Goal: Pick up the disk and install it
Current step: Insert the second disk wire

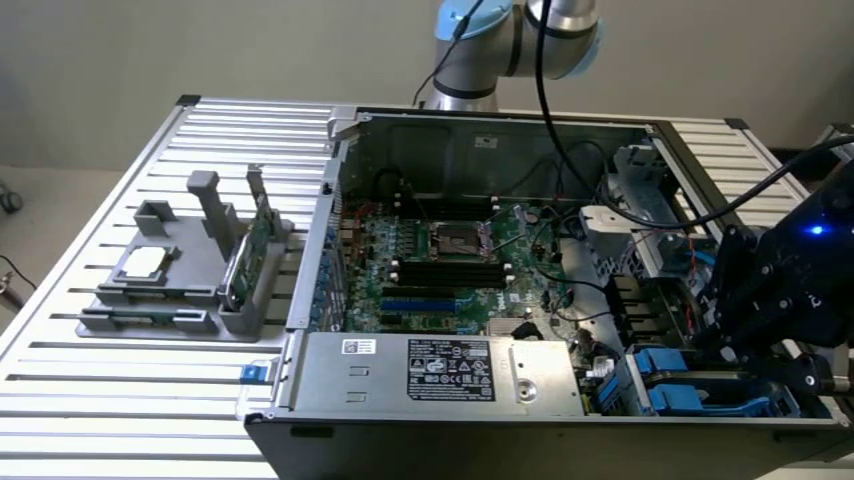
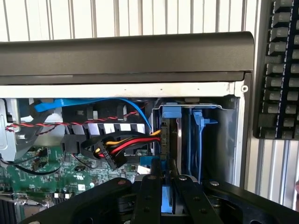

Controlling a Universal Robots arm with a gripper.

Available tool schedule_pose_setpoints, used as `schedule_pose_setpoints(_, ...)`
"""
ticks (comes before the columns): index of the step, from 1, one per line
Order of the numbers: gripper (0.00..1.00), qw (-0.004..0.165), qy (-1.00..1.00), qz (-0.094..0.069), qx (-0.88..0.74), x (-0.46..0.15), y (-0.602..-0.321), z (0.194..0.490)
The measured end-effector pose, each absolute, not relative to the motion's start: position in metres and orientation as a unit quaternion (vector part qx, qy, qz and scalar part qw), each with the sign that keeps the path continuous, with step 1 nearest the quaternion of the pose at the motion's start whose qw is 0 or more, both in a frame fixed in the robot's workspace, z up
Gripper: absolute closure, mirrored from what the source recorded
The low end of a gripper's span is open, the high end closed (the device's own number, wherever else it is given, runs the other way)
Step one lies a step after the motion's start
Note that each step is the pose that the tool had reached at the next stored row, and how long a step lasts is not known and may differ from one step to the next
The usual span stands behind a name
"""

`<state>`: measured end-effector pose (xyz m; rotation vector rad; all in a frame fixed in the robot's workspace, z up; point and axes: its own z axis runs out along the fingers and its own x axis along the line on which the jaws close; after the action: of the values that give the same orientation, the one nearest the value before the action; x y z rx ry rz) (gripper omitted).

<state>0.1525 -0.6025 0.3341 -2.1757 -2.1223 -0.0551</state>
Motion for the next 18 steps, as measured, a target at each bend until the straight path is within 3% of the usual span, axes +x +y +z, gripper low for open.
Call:
schedule_pose_setpoints(8, 0.82, 0.052, -0.697, -0.019, -0.715, 0.153, -0.603, 0.333)
schedule_pose_setpoints(9, 0.82, 0.052, -0.697, -0.02, -0.715, 0.153, -0.603, 0.335)
schedule_pose_setpoints(10, 0.75, 0.052, -0.697, -0.019, -0.715, 0.152, -0.603, 0.339)
schedule_pose_setpoints(18, 0.75, 0.052, -0.697, -0.019, -0.715, 0.131, -0.603, 0.357)
